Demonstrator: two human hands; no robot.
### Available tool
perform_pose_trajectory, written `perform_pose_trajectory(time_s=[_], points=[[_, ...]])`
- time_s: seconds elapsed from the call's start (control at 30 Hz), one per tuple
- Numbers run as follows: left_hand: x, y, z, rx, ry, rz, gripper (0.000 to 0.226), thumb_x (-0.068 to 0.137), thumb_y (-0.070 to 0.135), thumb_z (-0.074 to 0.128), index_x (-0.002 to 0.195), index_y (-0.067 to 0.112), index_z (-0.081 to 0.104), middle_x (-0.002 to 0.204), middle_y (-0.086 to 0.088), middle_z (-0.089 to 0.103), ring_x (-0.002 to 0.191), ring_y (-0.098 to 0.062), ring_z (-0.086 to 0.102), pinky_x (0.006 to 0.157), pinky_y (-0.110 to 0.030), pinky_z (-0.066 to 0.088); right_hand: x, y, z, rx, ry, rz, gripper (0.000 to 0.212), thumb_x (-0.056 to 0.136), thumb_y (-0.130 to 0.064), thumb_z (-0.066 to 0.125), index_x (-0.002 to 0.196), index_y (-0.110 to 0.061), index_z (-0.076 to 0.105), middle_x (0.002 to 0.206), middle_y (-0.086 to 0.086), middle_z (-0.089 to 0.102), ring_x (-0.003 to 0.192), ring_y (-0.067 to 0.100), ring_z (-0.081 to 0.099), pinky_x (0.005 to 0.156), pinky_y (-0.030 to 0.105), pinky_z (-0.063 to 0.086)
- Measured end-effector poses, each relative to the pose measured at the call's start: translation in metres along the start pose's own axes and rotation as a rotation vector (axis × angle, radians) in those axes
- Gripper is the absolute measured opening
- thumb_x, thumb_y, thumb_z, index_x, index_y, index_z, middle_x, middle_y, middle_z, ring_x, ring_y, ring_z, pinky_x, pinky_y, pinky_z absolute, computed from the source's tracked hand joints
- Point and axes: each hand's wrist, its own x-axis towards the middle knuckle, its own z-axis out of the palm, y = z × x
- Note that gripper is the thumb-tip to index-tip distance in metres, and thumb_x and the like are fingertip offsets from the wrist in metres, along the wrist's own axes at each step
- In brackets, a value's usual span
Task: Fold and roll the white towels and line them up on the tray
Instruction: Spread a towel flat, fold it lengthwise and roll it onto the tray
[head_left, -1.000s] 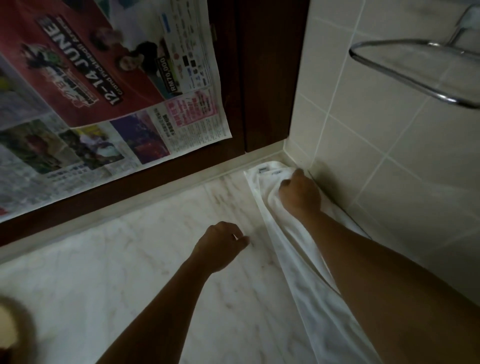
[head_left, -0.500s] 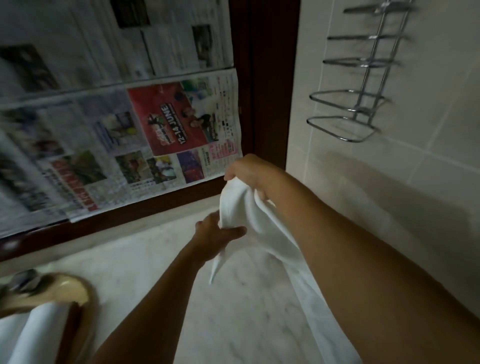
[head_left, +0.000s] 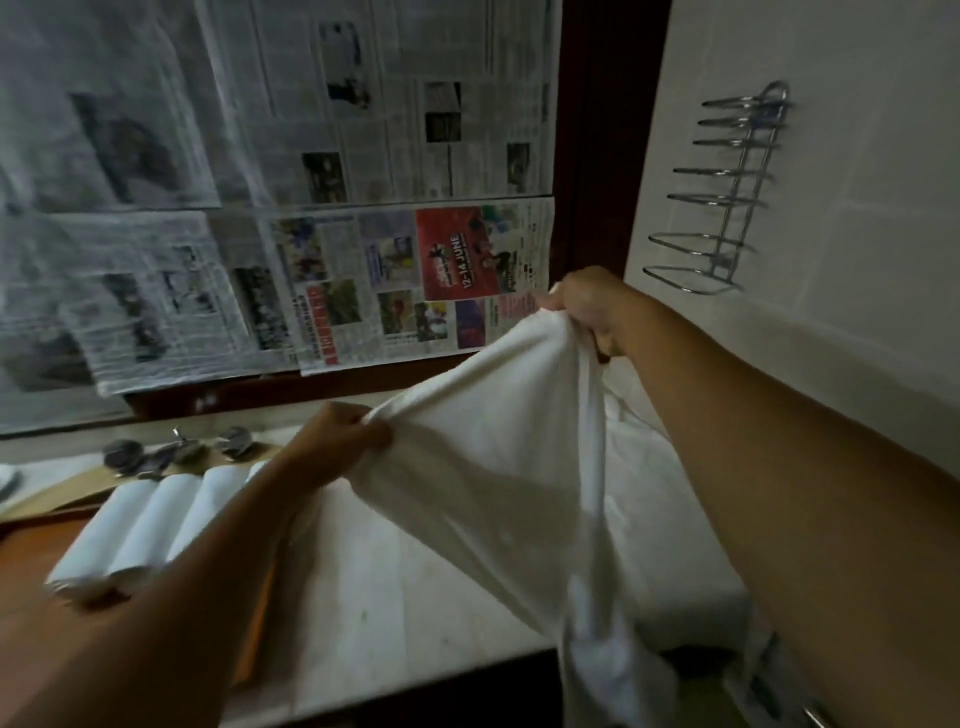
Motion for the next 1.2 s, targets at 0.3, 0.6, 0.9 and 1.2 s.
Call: perform_pose_trajectory(time_s=[0.3,0.6,0.9,1.2], points=[[-0.044,0.024,-0.016,0.048,-0.051,0.158,0.023,0.083,0.021,0.072,0.092,0.000,0.074,0.099,-0.026,0.071,0.094,-0.042,0.068,0.089,-0.054,0.055,-0.064,0.055,-0.011,0.150,0.120,0.072,0.006,0.081,-0.018,0.053,0.078,-0.013,0.053,0.084,0.009,0.048,0.080,0.027,0.048,0.072,0.036,0.039],[-0.059,0.002,-0.045,0.439,-0.076,0.196,0.006,0.089,0.015,0.073,0.091,0.010,0.075,0.075,-0.002,0.065,0.055,-0.004,0.053,0.047,-0.010,0.039,-0.079,0.100,-0.002,-0.054,0.012,0.088,0.014,0.085,-0.001,0.055,0.094,-0.004,0.066,0.102,0.022,0.064,0.094,0.039,0.065,0.086,0.051,0.057],[-0.050,-0.044,-0.050,0.381,-0.199,0.008,0.009,0.090,0.014,0.072,0.081,0.013,0.074,0.065,-0.003,0.061,0.049,-0.010,0.054,0.045,-0.020,0.043,-0.071,0.123,0.006,-0.489,-0.114,-0.057,0.019,0.092,-0.002,0.056,0.103,-0.008,0.071,0.105,0.016,0.066,0.091,0.033,0.064,0.080,0.044,0.057],[0.023,-0.042,-0.054,0.250,-0.119,-0.021,0.012,0.091,0.014,0.071,0.085,0.004,0.070,0.073,-0.012,0.060,0.061,-0.019,0.054,0.049,-0.024,0.043,0.005,0.097,0.019,-0.654,-0.036,-0.140,0.028,0.089,0.006,0.044,0.066,-0.008,0.052,0.072,0.011,0.048,0.068,0.024,0.046,0.057,0.029,0.032]])
